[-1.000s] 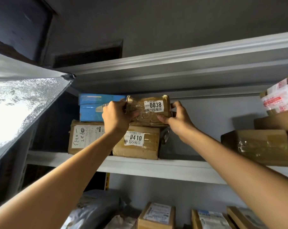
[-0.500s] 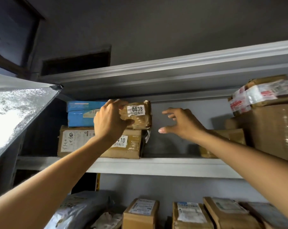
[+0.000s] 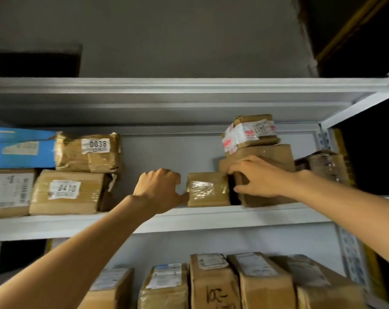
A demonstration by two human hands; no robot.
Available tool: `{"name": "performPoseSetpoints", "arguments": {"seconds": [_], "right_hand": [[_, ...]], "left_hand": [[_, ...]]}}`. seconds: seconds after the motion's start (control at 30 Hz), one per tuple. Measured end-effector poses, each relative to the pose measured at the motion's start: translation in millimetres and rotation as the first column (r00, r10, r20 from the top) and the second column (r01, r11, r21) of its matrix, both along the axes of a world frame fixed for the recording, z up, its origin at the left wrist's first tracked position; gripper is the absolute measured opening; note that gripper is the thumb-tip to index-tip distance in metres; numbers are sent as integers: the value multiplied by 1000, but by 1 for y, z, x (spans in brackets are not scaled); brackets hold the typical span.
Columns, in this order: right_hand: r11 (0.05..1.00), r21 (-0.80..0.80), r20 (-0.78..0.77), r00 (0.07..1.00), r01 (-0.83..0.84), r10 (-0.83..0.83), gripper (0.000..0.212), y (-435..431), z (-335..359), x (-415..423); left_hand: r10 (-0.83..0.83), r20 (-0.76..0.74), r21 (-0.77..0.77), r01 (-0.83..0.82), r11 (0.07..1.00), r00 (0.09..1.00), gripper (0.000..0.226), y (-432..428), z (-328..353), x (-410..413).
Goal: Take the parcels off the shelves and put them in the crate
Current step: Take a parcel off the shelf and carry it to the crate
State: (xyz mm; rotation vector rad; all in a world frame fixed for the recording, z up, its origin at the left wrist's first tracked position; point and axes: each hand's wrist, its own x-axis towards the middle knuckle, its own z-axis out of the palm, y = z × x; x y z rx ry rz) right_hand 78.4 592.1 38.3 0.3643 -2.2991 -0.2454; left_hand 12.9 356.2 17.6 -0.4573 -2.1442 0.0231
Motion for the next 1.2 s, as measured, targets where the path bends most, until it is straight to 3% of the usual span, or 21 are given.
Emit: {"name": "performPoseSetpoints", "arguments": {"seconds": [0.13,0.23,0.37,0.57,0.77,0.83,0.9,0.97,1.03,1.1,1.2], "right_hand": [[983,-168,31,996,-74,80,27,-11,-6,-12],[954,-297,39,998,-33,47,30,-26,-11,-27],[912,-410,72,997,9,22,51,-43,-18,-50],[753,-655,-15,997,-62,69,43,-49,-26,-54],[634,-758,-69,986,-152,154,73,-73,-24,-50],[527,-830,-60,969,-182,240,65,-76,-24,-49],[379,-904,-66,939,-200,338,41,-71,-24,-47],[306,-929,-70,909,-209,410,44,-67,-26,-45],[298,-936,-38,895,-187,444,48,-69,-32,-43],[340,-918,-28,889,-204,458,60,-72,-41,-40],[467,-844,-31,894,-264,447,75,-71,-54,-35]], "left_hand": [[-35,60,119,28,993,998,61,21,-5,-14],[-220,189,270,165,949,957,78,28,-4,-29],[-456,275,488,285,825,847,58,35,-5,-42],[-604,103,655,404,639,790,33,29,-3,-34],[-533,-144,754,441,487,834,37,25,-13,-14],[-520,-180,803,430,413,835,34,20,-19,-12],[-567,-157,849,404,341,808,41,13,-23,-9],[-691,-99,903,357,240,716,61,5,-25,-5],[-796,-27,951,262,166,604,89,-3,-28,1],[-826,54,935,262,240,561,93,-7,-33,7],[-797,88,872,341,352,597,92,-9,-45,16]]}}
